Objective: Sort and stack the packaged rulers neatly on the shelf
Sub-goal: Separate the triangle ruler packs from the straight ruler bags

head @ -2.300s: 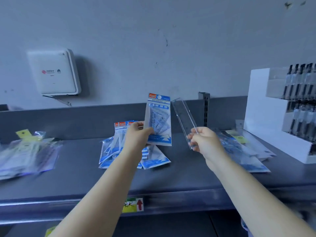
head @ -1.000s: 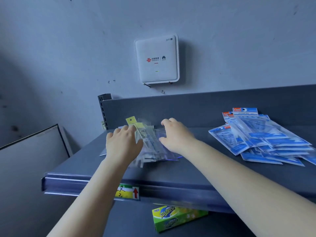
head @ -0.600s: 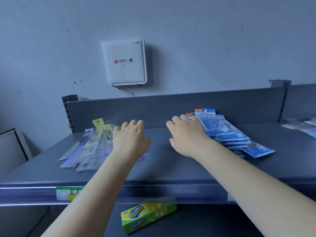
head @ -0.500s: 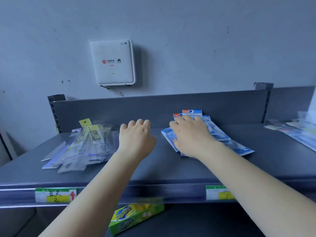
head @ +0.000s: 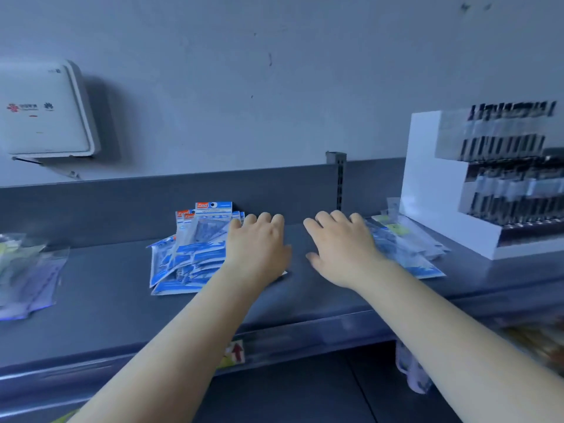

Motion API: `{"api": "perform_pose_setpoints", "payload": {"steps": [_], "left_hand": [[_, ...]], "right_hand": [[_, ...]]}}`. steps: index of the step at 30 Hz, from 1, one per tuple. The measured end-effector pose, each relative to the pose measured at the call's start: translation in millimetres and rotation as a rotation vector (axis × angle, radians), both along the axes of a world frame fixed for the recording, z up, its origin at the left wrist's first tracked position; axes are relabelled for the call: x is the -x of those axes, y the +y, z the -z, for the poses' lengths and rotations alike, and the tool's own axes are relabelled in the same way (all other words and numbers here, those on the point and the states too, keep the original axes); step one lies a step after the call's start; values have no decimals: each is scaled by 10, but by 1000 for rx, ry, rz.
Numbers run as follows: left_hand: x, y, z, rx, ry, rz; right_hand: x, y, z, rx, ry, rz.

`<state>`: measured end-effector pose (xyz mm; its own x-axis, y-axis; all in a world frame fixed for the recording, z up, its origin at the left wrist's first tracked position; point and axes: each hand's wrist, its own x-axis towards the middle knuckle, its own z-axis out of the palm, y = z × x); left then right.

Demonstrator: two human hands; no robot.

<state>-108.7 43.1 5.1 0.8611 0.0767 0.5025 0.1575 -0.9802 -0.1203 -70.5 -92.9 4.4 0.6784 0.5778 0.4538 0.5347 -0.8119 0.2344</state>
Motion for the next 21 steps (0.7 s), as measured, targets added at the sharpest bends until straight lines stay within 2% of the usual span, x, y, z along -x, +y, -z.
{"api": "perform_pose_setpoints", "payload": {"steps": [7,11,15,18,21], "left_hand": [[-381,-722,71,27,66,47],[-609,-1052,119,51,150,68],[-842,-1326,139,29,274,65],[-978,-1462,179,106,372,48],[-1057,-1494,241,232,389,21]], "right_hand": [[-451,-853,76,-76,115,68],[-761,-1214,118,-166,255,108],[-1024,-1359,183,-158,353,174],[-1167,-1359,249,-187,416,254],[-1255,-1363,283,-220,414,308]]}}
